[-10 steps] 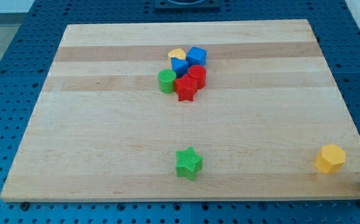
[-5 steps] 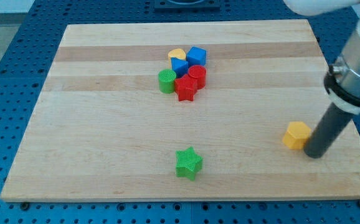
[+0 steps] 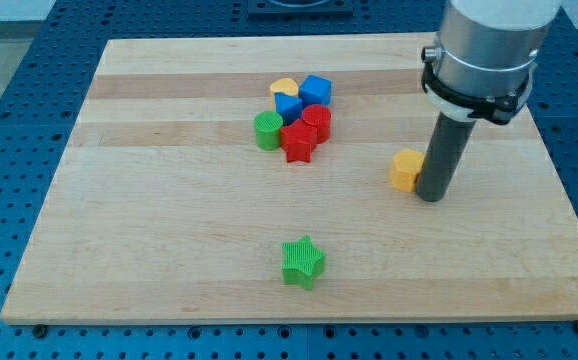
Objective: Push the yellow hexagon to the top right of the red circle
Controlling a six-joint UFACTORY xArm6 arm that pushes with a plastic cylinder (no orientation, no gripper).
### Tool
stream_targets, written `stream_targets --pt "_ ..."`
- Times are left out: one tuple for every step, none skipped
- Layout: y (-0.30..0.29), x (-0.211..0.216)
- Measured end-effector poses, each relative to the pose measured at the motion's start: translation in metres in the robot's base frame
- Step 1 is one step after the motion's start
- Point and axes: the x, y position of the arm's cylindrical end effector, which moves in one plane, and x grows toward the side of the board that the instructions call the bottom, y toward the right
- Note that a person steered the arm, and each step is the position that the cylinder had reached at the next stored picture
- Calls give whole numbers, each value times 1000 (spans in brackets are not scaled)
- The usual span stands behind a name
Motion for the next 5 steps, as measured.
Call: stream_targets --pt "6 22" --pt "6 42" --pt "-3 38" --pt "-30 -15" --pt "-49 -64"
